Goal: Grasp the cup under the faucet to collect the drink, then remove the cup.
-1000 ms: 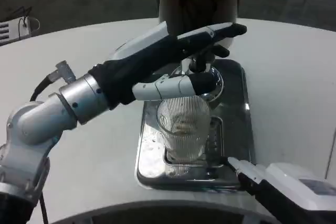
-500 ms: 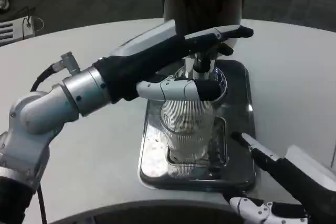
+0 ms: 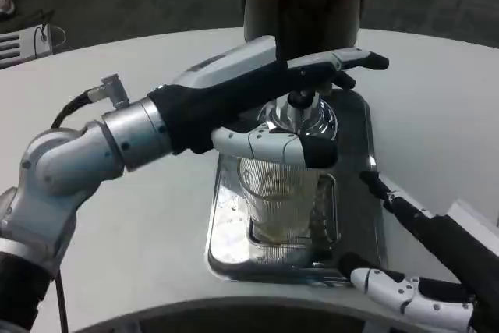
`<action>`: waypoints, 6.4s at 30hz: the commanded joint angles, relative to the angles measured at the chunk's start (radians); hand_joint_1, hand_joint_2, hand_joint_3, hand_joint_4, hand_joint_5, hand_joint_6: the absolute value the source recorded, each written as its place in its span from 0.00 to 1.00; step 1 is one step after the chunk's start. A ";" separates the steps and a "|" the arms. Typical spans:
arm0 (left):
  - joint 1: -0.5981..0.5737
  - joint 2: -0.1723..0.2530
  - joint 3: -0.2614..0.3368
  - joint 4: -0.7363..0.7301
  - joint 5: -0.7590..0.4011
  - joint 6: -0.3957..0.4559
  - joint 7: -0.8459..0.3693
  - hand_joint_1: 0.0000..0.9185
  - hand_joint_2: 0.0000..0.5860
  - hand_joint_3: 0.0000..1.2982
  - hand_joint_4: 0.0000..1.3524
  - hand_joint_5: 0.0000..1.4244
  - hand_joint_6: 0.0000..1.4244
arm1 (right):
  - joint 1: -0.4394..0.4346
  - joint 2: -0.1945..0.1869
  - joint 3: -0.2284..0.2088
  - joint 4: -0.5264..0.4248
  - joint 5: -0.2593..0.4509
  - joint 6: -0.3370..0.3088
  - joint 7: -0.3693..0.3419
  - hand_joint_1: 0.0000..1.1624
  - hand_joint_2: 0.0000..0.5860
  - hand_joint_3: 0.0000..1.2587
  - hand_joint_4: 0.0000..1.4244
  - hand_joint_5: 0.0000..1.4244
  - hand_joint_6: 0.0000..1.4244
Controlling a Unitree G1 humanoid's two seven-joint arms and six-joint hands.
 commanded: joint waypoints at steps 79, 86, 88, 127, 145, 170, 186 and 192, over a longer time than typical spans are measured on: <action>0.016 0.017 0.034 0.114 0.033 -0.017 0.038 0.00 0.07 0.10 0.04 0.10 0.16 | -0.263 0.033 0.144 0.724 0.378 -0.399 -0.652 0.70 0.34 0.00 0.00 0.02 0.05; 0.055 -0.004 0.099 0.094 0.001 -0.040 0.118 0.00 0.11 0.11 0.05 0.11 0.17 | -0.266 0.036 0.147 0.729 0.381 -0.403 -0.650 0.70 0.35 0.00 0.00 0.03 0.05; 0.065 -0.011 0.116 0.086 -0.003 -0.047 0.138 0.00 0.11 0.11 0.05 0.11 0.17 | -0.266 0.035 0.148 0.729 0.382 -0.404 -0.649 0.70 0.36 0.00 0.00 0.03 0.05; 0.486 0.104 0.380 -0.162 -0.025 0.093 0.231 0.00 0.15 0.14 0.09 0.15 0.21 | -0.258 0.045 0.211 0.765 0.397 -0.443 -0.658 0.68 0.36 0.00 0.00 0.05 0.07; 0.612 0.132 0.360 -0.178 0.020 0.144 0.240 0.00 0.15 0.14 0.09 0.15 0.21 | -0.339 0.131 0.265 0.914 0.326 -0.501 -0.785 0.70 0.36 0.00 0.00 0.05 0.07; 0.634 0.177 0.340 -0.156 0.026 0.193 0.224 0.00 0.16 0.15 0.09 0.14 0.19 | -0.436 0.194 0.298 1.050 0.262 -0.515 -0.886 0.73 0.32 0.00 0.01 0.06 0.06; 0.628 0.179 0.325 -0.148 0.034 0.218 0.220 0.00 0.16 0.15 0.09 0.14 0.19 | -0.458 0.275 0.307 1.142 0.226 -0.537 -1.025 0.76 0.35 0.12 0.18 0.24 0.20; 0.629 0.184 0.326 -0.147 0.031 0.223 0.210 0.00 0.16 0.15 0.09 0.14 0.19 | -0.465 0.310 0.311 1.190 0.214 -0.563 -1.103 0.79 0.35 0.23 0.29 0.34 0.29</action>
